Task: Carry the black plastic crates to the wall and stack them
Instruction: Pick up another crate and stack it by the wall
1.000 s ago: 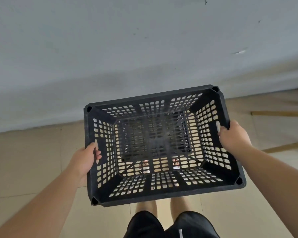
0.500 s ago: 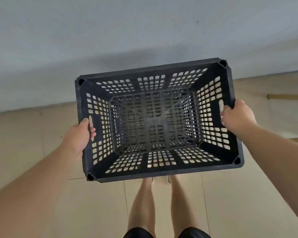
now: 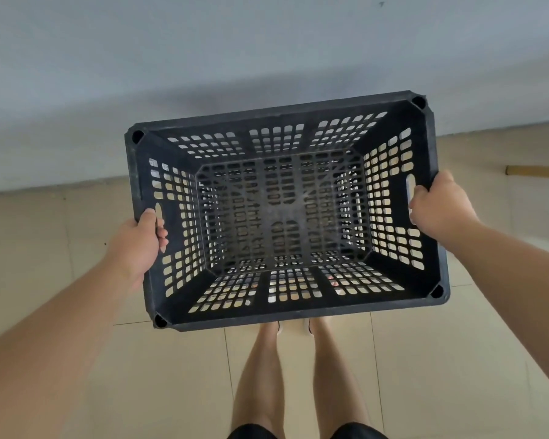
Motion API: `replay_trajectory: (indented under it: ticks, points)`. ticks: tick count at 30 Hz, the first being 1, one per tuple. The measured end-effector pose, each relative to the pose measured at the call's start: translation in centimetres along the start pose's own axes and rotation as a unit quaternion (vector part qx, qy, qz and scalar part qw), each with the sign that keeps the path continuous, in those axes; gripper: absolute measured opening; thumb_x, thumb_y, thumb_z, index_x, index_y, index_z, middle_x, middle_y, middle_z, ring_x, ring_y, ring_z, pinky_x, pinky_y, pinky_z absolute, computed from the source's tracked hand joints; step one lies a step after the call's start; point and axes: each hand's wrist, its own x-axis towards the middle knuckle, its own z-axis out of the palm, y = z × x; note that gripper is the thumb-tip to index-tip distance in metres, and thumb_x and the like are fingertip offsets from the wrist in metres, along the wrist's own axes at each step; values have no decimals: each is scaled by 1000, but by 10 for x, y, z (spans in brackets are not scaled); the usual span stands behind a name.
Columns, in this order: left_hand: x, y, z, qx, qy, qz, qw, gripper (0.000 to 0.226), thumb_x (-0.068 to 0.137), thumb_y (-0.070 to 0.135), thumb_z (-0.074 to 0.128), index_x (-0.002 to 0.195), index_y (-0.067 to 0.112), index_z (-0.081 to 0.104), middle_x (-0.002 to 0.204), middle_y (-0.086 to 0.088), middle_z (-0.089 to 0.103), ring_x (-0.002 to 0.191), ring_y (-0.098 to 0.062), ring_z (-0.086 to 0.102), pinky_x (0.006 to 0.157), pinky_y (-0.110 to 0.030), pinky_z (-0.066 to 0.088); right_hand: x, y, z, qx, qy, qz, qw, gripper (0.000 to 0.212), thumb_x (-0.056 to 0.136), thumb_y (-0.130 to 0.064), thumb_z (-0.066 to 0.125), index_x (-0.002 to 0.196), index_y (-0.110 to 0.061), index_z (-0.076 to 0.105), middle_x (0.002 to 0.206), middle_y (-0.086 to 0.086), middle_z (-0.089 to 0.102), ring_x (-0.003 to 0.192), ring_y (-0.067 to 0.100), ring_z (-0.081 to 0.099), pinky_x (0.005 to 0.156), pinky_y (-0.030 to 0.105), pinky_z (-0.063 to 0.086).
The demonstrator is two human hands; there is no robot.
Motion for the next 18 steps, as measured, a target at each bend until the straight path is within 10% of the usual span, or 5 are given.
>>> replay_trajectory:
  ticks: [6, 18]
  points:
    - [1, -3, -1, 34, 18, -12, 999, 46, 109, 40, 31, 97, 7, 60, 84, -10, 62, 73, -19, 58, 65, -24, 39, 0, 2, 2, -33, 2, -3, 999, 17, 109, -19, 40, 117, -4, 41, 96, 14, 52, 80, 33, 56, 56, 34, 42]
    - [6, -12, 2, 44, 33, -28, 998, 45, 109, 43, 33, 99, 9, 61, 88, -9, 65, 79, -20, 63, 67, -26, 39, -6, 1, 9, -20, 39, -20, 999, 10, 108, -18, 39, 108, -9, 35, 96, 21, 53, 82, 39, 57, 69, 48, 52]
